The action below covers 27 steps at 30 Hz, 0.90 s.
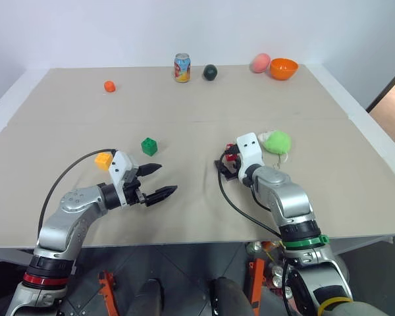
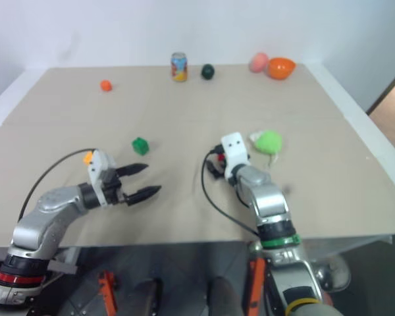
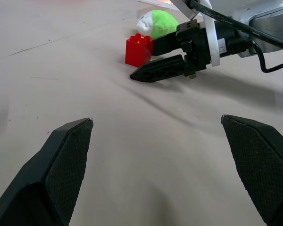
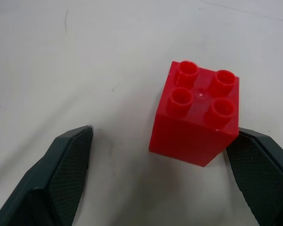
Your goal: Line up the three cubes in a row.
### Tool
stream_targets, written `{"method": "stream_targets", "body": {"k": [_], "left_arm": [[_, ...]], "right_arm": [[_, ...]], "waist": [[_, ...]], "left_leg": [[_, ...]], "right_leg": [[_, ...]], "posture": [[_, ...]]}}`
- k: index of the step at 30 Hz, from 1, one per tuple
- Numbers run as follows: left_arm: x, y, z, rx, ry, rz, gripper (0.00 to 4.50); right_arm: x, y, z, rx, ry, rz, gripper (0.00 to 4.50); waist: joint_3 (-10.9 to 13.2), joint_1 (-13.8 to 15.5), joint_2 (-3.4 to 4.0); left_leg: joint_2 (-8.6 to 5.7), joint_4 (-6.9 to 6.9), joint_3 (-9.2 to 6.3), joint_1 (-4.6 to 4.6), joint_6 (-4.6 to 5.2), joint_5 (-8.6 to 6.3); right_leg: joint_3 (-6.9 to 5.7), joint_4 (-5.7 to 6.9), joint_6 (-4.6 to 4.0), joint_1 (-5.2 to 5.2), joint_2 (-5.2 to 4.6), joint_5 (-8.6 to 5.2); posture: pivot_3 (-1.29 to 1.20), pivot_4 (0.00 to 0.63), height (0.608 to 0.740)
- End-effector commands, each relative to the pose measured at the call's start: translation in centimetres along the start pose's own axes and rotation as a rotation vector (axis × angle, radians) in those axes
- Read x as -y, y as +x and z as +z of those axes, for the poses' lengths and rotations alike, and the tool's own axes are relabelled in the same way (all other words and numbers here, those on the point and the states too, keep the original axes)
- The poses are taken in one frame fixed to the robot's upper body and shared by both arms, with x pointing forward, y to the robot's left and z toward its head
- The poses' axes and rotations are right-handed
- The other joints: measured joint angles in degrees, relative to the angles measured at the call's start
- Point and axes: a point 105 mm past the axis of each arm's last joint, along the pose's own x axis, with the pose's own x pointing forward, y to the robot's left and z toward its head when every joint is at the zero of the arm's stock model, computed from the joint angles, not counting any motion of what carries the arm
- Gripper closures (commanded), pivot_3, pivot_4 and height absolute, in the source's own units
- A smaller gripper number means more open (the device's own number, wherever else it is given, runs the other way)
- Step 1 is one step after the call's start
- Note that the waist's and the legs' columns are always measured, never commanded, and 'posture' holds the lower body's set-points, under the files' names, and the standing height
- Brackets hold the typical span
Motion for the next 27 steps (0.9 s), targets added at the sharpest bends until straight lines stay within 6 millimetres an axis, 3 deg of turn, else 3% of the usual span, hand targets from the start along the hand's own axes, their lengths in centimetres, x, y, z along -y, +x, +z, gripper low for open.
{"method": "stream_targets", "body": {"k": [1,4,5,14,19,23,27], "left_arm": [[0.0,-0.3,1.4,0.049,0.044,0.015,0.0],[0.0,-0.4,1.4,0.053,0.043,0.021,0.0],[0.0,-0.4,1.4,0.053,0.043,0.023,0.0],[-0.5,-1.0,1.8,0.057,0.051,0.045,0.0],[-0.5,-2.0,2.3,0.057,0.088,0.021,0.0],[-0.7,-2.9,2.3,0.012,0.122,-0.029,0.0],[-0.9,-3.3,2.7,0.001,0.122,-0.055,0.0]], "right_arm": [[1.1,0.0,1.4,0.048,-0.002,-0.037,0.02],[1.6,0.2,1.3,0.045,0.0,-0.053,0.02],[1.7,0.2,1.3,0.045,0.002,-0.054,0.26],[1.8,0.5,1.2,0.05,0.02,-0.048,3.2],[1.0,0.1,1.1,0.064,0.029,0.063,3.25],[-2.0,-1.8,1.9,0.12,-0.092,0.41,3.25],[-4.9,-4.2,3.7,0.187,-0.358,0.762,3.25]], "waist": [[0.0,0.0,0.0],[0.0,-0.2,0.0],[0.0,-0.2,0.0],[0.0,-0.2,0.0],[0.0,-0.3,0.0],[0.0,-0.3,0.01],[0.0,-0.4,0.06]], "left_leg": [[0.0,0.0,0.0,0.0,0.0,0.0],[0.0,0.0,0.0,0.0,0.0,0.0],[0.0,0.0,0.0,0.0,0.0,0.0],[0.0,0.0,0.0,0.0,0.0,0.0],[0.0,-0.01,0.0,0.0,0.0,0.0],[0.0,-0.03,0.0,-0.01,0.0,0.0],[0.01,-0.06,0.01,0.0,0.0,0.0]], "right_leg": [[0.0,0.0,0.0,0.0,0.0,0.0],[0.0,0.0,0.01,0.0,0.0,0.0],[0.0,0.0,0.01,0.0,0.0,0.0],[0.0,0.0,0.02,0.0,0.0,0.01],[0.0,0.0,0.01,0.0,0.0,0.0],[0.0,-0.01,0.04,0.0,0.0,-0.03],[0.0,-0.01,0.07,-0.01,0.0,-0.06]], "posture": [[0.0,0.15,0.74],[0.0,0.15,0.74],[0.0,0.15,0.74],[0.0,0.15,0.74],[0.0,0.15,0.74],[0.0,0.15,0.74],[0.0,0.15,0.74]]}}
